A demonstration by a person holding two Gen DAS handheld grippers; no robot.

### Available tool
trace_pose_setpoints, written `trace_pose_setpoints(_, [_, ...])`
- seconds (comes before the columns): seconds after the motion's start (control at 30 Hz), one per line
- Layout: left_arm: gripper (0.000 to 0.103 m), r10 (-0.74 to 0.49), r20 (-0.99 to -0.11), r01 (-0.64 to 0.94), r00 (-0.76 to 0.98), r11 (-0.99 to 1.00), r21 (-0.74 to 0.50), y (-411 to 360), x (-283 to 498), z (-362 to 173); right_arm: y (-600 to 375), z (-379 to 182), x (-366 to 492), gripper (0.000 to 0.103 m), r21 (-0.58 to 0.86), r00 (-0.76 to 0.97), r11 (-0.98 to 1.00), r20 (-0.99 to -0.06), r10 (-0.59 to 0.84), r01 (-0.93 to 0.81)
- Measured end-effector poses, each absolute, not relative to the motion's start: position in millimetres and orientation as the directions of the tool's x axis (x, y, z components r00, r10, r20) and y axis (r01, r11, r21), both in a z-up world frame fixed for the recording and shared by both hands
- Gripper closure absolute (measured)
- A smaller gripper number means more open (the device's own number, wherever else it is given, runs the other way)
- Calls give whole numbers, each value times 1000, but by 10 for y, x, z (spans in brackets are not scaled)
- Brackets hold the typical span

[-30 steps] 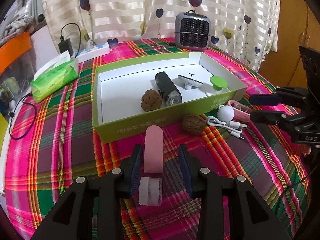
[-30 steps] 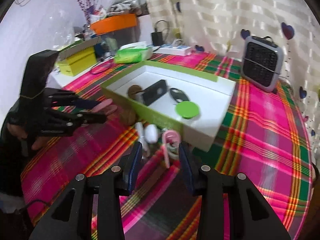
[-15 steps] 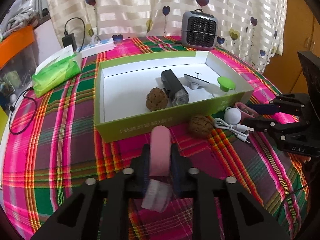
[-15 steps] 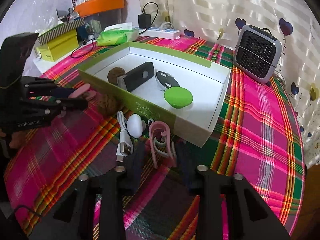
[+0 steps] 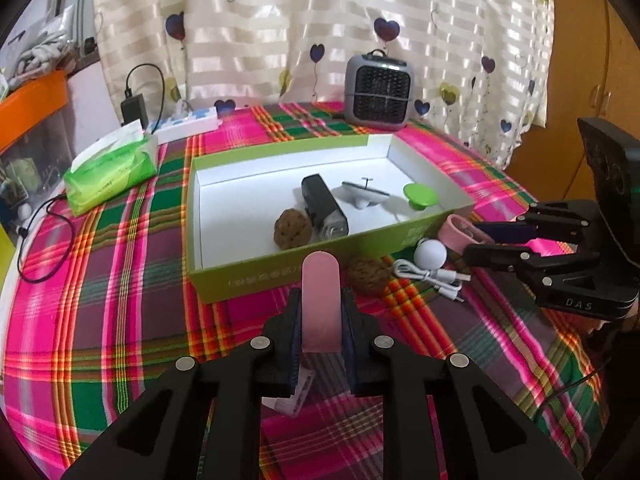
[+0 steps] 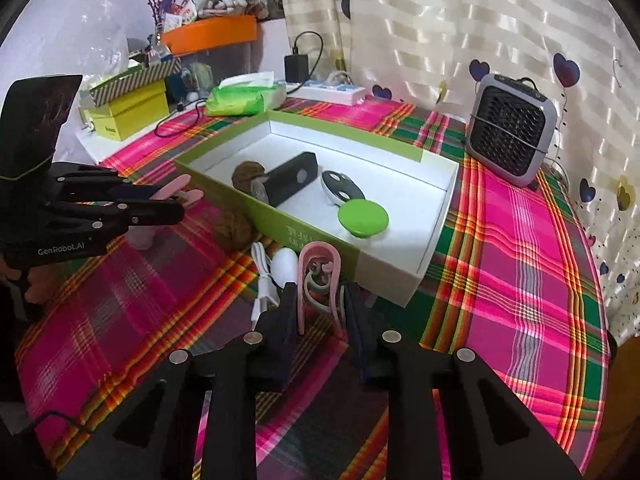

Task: Organize objects
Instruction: 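Close left gripper on pink bar while right gripper closes on pink plastic clip, then carry pink bar into box with left tool while right tool carries pink clip in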

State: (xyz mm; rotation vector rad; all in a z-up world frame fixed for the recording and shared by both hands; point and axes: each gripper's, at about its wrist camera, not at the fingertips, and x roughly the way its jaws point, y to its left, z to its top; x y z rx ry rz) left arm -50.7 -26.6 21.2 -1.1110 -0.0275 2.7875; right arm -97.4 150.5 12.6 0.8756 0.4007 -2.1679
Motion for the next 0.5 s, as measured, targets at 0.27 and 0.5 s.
trace_pose_setpoints(0.27, [87, 161, -651, -125, -742, -987, -102, -278, -475, 261, 1477, 211, -865, 79, 22, -484, -645, -641, -595, 764])
trace_pose_setpoints(0.5, [87, 181, -630, -136, -755, -984, -118, -268, -464, 279, 1437, 248, -795, 79, 31, -486, -633, -613, -623, 773])
